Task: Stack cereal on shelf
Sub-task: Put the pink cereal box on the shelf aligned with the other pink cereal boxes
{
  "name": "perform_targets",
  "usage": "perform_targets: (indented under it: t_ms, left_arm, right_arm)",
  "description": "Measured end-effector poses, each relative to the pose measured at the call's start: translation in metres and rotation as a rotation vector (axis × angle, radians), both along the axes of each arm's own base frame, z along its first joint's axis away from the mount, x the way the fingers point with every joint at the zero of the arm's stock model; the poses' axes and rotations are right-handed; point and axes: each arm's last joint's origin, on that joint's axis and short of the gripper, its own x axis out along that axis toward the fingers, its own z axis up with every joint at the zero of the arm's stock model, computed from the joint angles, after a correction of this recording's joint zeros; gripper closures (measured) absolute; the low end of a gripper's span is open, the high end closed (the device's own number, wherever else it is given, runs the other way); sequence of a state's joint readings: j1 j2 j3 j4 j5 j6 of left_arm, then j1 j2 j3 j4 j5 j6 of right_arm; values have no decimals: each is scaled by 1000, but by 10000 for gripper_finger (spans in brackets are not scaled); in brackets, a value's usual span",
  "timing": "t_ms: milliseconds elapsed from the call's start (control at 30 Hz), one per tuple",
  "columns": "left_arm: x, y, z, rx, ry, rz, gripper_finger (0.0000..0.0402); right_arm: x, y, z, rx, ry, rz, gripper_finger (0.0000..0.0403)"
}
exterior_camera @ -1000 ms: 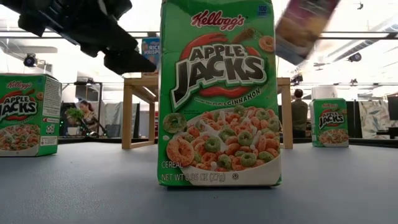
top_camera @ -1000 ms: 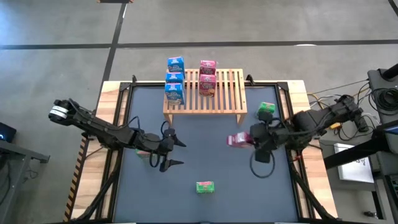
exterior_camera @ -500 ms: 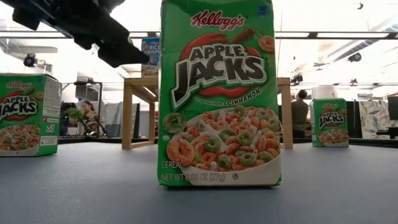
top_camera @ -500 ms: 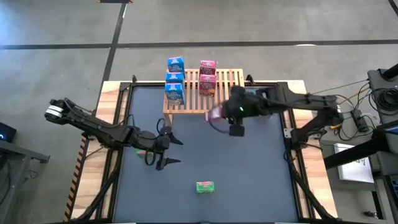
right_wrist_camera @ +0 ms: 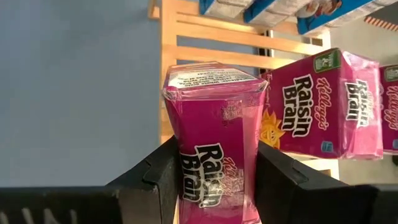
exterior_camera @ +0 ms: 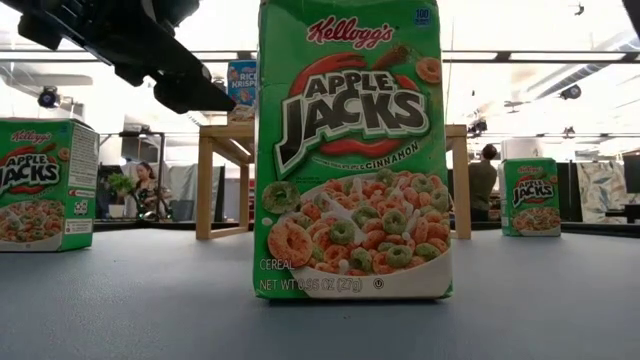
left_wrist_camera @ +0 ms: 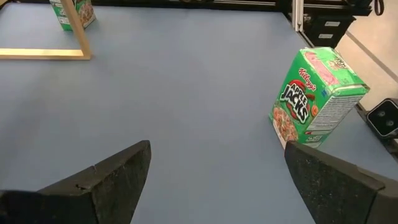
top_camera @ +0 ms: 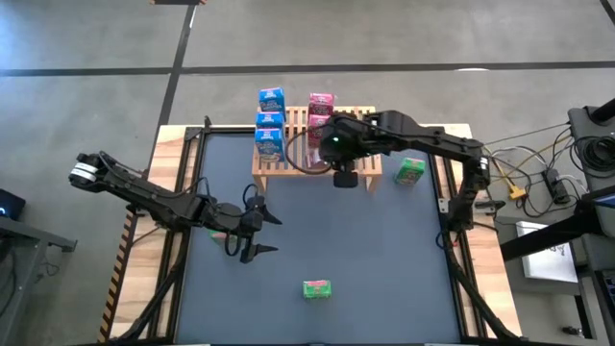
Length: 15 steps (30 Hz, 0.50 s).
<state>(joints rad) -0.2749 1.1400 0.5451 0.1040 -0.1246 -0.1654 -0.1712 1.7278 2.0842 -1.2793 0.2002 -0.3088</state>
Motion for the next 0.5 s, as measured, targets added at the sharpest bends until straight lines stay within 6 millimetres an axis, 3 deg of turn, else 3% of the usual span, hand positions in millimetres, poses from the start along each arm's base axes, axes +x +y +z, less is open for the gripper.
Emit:
perform_targets:
  t_ms: [500]
  left_arm:
    - [0,0,-1,2,6,0,48]
  right_arm:
    - [6,-10,3,26,27,-4,230]
